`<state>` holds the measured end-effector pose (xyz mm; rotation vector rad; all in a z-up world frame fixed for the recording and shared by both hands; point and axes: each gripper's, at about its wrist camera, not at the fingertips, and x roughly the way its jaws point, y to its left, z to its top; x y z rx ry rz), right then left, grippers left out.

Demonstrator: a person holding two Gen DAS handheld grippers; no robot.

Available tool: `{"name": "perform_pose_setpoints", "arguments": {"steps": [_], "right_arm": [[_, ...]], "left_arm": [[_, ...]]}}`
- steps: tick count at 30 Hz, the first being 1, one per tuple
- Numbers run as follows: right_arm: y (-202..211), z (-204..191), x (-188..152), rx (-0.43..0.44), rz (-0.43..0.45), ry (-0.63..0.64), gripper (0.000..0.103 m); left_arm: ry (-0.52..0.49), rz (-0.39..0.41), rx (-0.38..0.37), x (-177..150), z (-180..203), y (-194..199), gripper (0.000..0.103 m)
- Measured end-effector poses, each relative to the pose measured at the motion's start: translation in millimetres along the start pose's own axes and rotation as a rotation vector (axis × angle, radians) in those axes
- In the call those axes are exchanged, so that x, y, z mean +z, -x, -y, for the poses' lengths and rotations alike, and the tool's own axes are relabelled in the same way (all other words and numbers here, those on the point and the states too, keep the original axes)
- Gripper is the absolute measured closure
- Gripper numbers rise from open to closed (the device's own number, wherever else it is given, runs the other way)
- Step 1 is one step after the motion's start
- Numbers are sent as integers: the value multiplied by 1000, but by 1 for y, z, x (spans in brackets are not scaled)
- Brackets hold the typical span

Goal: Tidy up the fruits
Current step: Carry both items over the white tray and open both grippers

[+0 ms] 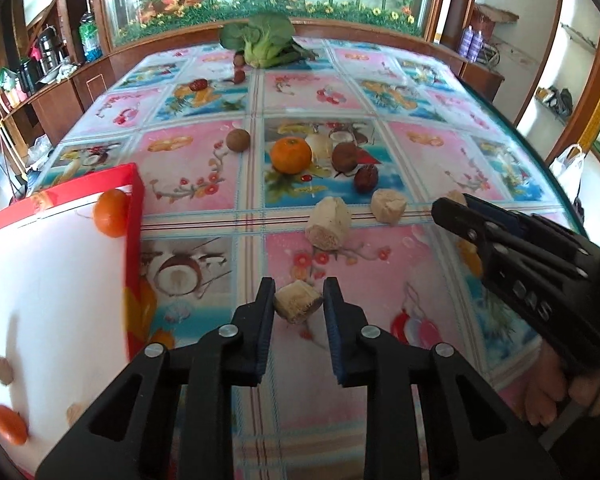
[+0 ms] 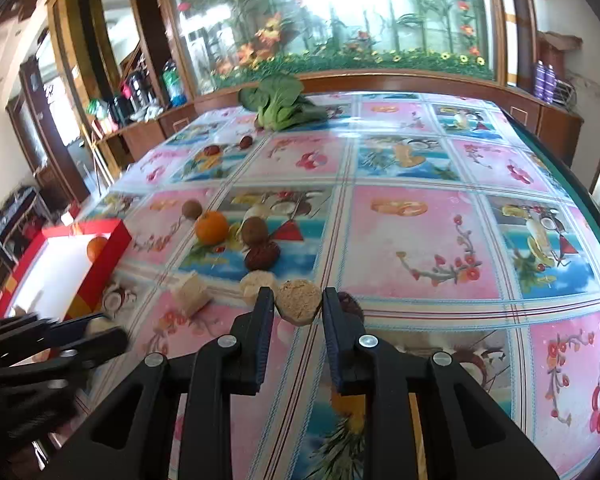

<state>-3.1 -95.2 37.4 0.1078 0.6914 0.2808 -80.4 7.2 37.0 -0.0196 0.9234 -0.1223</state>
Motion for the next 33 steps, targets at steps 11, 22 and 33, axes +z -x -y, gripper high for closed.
{"name": "perform_pose_setpoints", "arguments": {"steps": [11,22,33], "right_arm": [[8,6,3,30,77,-70,80],[13,-63,-6,165,98,-17,80],[-6,-163,-4,341,4,113,80]], "left_arm": [[135,148,60,-22,-63,73,77],[222,182,86,-45,-112,89,77],[319,218,139,-60,-164,106,77]]}}
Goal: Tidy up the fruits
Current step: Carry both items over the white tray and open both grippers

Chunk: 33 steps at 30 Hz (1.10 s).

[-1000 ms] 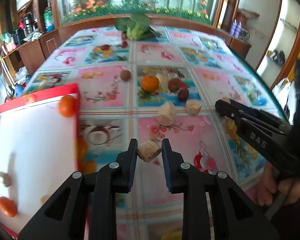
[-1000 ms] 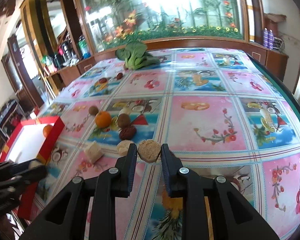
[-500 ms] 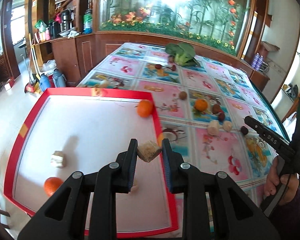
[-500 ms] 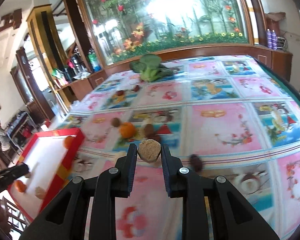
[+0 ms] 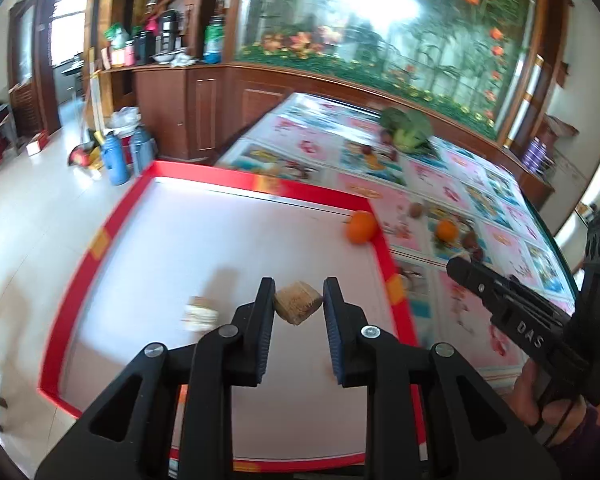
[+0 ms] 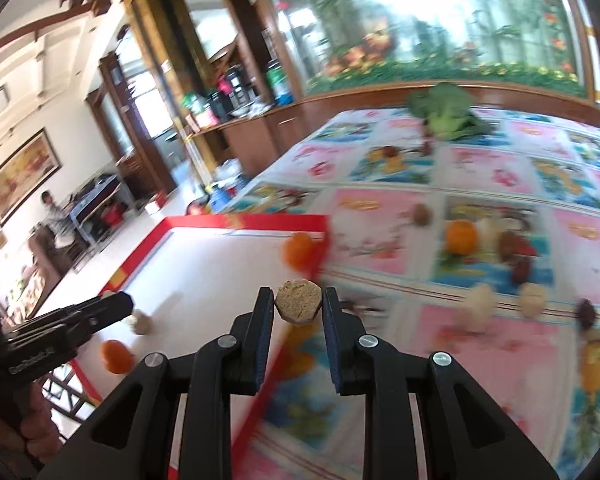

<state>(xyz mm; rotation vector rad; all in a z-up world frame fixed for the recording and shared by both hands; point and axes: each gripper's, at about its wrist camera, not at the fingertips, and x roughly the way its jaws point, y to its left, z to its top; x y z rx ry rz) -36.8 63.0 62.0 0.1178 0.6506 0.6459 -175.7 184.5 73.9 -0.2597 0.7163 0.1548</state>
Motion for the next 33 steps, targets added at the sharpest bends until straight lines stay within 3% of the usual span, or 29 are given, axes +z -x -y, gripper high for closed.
{"name": "perform_pose_setpoints", "arguments": {"steps": [10,20,26,28,30,32,33], "right_arm": [[-31,-52,-11,49,-111,106,80],[-53,-45,-18,43,-209,60,80],[-53,-48,-21,56,-222,82,79],[-53,-48,-22,75,-225,86,74],[-50,-48,-23,100,-223,89,71],[-46,-48,-24,120,-209,93,64],[-43,-47,-24,121,-196,96,55]], "left_arm": [[85,-11,90,-6,-49,-7,77],[81,-28,114,-11,-58,-16,77],[66,-25,143,-10,-55,-15,76],[59,-28,156,-9,-52,-16,69],[63,-41,169,-10,-53,-17,41],[68,-39,176,-10,-52,-17,37],[57,-35,189,-10,-50,-16,37]]}}
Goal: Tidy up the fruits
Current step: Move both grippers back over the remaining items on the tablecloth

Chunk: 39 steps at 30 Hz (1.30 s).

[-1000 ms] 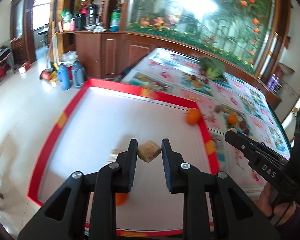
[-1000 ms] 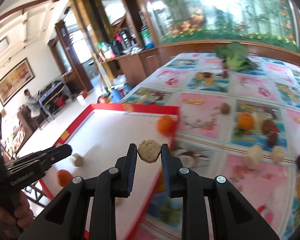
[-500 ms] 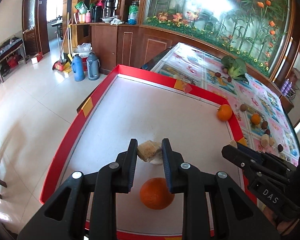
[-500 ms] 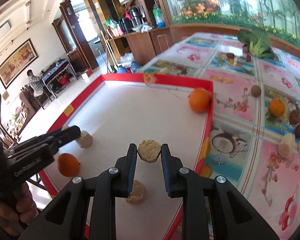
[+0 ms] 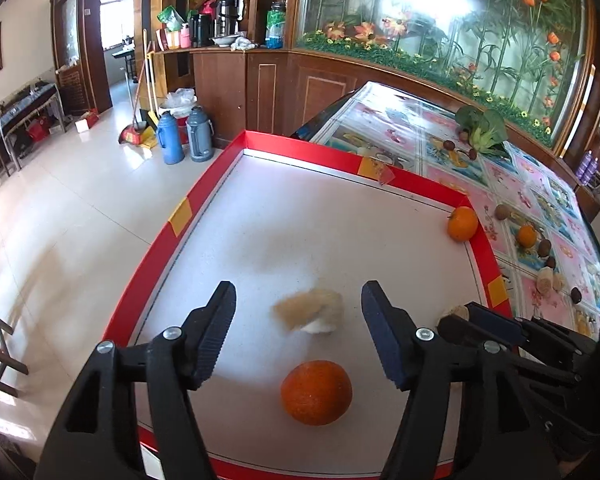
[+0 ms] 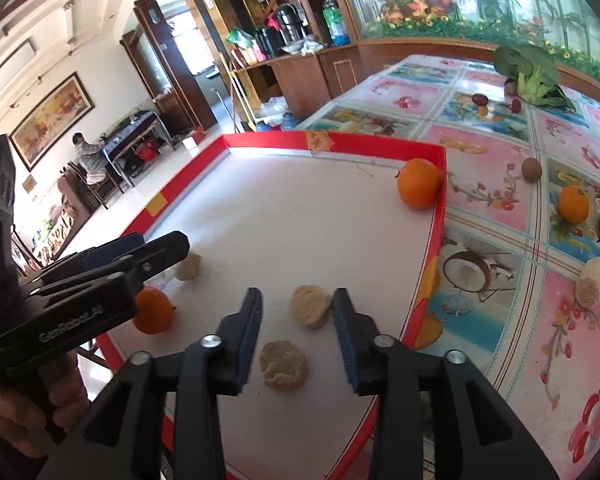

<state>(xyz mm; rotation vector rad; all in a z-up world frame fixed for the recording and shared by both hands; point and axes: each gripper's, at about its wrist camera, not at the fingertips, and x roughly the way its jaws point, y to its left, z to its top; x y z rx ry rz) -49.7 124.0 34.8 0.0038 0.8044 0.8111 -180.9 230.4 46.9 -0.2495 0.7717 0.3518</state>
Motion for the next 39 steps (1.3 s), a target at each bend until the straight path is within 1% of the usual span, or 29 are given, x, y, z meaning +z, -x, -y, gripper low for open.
{"name": "perform_pose_setpoints", "arguments": {"steps": [1,3,6,9,16,18,19,20,21,30,32,34,36,39], "right_arm": [[3,0,0,-4,13,3,52],[12,3,0,2,48,-1,52],[23,11,1,12,92,-18,52],[33,23,1,-2,121,-44,52],[51,56,0,-43,149,-134,52],[60,67,-1,-56,170,-160,51],[65,72,-2,-63,182,-172,49],[70,77,-3,-74,196,-183,48],[75,83,-3,-88,212,-195,46],[118,128,-9,-204,309,-268,45],[128,138,-11,-225,326,-278,44],[140,150,-16,-256,344,-286,40],[151,163,-20,-280,359,-290,38],[165,183,-23,-340,368,-288,37]], "left_arm": [[-9,6,8,0,1,1,37],[-28,27,29,1,5,6,36],[-54,48,32,3,11,12,35],[-90,60,32,2,22,16,34],[-154,38,25,-3,48,16,32],[-163,32,26,-6,55,17,29],[-168,28,27,-7,58,18,27],[-174,26,27,-8,60,18,24],[-183,25,27,-9,64,18,23],[-246,-9,29,-16,94,16,22],[-268,-13,28,-17,104,17,22],[-295,-13,29,-19,117,19,22],[-321,-12,28,-20,129,21,18],[-361,-16,26,-23,148,23,16]]}}
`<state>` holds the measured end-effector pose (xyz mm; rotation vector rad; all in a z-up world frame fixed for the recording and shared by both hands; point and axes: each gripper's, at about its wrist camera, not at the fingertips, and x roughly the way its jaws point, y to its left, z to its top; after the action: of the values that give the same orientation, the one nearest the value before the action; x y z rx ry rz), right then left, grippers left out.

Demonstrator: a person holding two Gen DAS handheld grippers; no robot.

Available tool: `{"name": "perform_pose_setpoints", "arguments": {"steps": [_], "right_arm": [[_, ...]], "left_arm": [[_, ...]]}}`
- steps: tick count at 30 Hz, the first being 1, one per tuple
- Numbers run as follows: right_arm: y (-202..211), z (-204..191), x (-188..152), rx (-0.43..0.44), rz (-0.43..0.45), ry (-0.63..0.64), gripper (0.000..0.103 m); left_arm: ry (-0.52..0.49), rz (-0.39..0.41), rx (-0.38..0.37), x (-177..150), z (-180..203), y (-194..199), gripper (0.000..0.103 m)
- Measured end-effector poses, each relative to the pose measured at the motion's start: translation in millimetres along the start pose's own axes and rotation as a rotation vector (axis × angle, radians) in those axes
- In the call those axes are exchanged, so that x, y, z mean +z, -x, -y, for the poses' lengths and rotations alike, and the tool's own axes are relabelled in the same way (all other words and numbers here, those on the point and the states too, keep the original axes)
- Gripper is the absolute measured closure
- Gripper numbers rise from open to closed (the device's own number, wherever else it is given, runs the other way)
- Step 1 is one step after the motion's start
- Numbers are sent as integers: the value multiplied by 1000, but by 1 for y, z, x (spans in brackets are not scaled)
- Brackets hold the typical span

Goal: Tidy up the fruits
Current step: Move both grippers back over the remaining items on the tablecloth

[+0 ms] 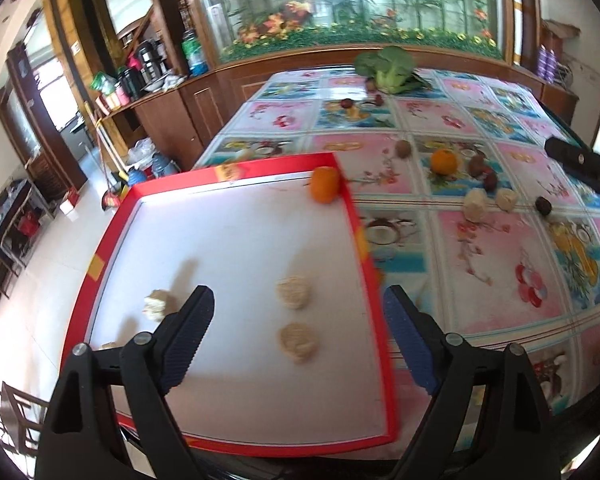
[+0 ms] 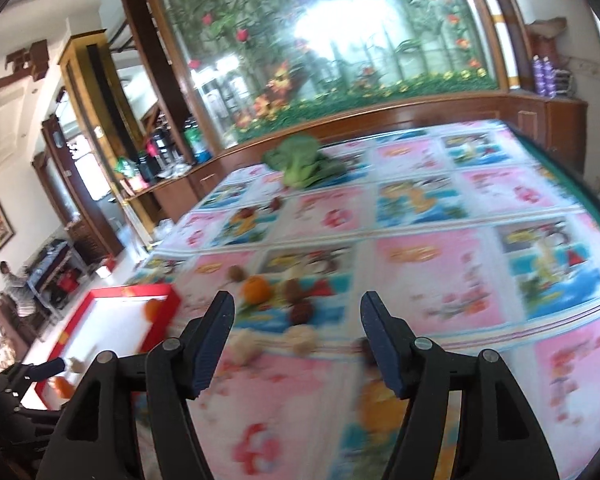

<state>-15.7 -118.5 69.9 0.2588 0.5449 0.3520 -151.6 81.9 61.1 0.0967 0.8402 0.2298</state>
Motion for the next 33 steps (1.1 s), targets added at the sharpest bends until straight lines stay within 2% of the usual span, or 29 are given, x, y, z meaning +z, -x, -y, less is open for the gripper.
{"name": "perform_pose_setpoints", "arguments": {"steps": [2,7,12,17,20,23,29,33], "right_arm": [[2,12,5,-43,6,14,37],[0,33,15,-86,-3,38,36],[-8,43,22,-79,-39,33,36],[-2,59,26,-49,-60,-38,36],[2,72,29,-23,-71,-108,36],[7,83,32,-29,-60,-158,36],[15,86,35,-33,-29,-172,36],[22,86,37,-66,20,-149,36]], "left_arm": [[-27,-7,-7,3,14,1,16],[-89,-60,-49,10,53,-4,16],[-125,-96,-61,20,89,-4,16],[-137,-73,-59,41,121,9,16],[-123,-30,-58,61,136,21,16],[-59,54,-47,82,143,43,16],[63,250,-22,118,148,100,16],[93,384,-35,141,149,149,13]]}}
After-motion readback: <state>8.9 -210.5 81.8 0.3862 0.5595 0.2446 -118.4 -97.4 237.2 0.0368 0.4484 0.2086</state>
